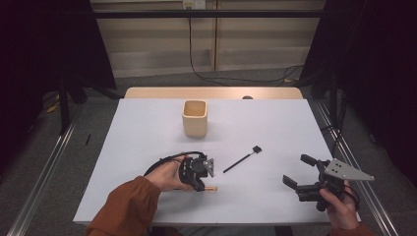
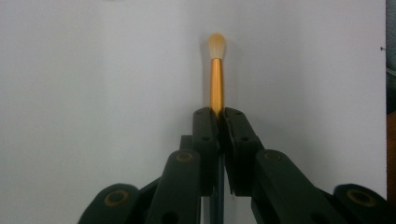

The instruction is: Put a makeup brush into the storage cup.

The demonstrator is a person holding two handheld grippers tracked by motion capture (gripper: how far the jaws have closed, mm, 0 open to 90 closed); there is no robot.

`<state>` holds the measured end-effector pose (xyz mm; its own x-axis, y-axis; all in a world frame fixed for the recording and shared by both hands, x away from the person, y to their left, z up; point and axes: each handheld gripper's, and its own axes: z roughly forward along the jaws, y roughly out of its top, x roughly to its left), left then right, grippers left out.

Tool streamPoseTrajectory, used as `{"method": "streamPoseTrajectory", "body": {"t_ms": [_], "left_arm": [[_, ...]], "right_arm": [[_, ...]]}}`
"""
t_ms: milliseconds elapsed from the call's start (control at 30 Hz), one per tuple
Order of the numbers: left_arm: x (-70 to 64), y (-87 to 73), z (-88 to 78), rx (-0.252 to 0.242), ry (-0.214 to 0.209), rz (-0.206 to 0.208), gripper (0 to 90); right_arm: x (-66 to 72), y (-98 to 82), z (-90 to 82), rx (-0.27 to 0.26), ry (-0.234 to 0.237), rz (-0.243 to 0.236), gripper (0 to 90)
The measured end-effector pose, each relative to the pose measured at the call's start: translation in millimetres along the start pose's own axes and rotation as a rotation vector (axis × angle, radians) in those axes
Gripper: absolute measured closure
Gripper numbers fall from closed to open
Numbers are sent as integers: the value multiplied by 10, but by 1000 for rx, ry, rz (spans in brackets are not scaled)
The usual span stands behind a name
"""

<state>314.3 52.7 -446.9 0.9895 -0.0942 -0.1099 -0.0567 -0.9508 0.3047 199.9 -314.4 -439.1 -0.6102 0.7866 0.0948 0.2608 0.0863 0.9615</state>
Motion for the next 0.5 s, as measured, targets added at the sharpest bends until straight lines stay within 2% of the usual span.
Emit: {"method": "streamPoseTrajectory", "body": {"t_ms": [300,500], "left_arm": [[26,-23,-12,-16,-12,-46,841],[44,-79,-51,-51,-21,-90,842]], "right_arm": [[-3,0,-2,-2,-1,2,0],[-4,0,-2,-2,-2,3,0]]}}
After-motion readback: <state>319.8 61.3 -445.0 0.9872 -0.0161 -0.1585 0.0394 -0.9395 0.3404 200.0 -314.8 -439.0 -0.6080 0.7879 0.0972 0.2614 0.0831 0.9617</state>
